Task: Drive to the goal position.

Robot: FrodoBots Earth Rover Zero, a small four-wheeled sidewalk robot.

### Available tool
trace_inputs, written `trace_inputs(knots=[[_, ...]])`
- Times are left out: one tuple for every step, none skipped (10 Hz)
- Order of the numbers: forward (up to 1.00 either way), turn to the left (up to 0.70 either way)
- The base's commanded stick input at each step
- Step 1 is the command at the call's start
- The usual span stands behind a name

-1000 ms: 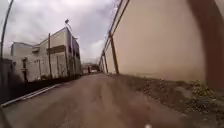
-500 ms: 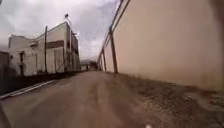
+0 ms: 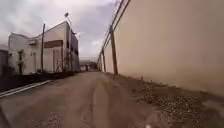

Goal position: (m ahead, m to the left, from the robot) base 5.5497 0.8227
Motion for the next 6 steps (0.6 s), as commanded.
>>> trace_inputs(knots=[[0.70, 0.00], [0.70, 0.00], [0.70, 0.17], [0.70, 0.35], [0.70, 0.35], [0.70, 0.35]])
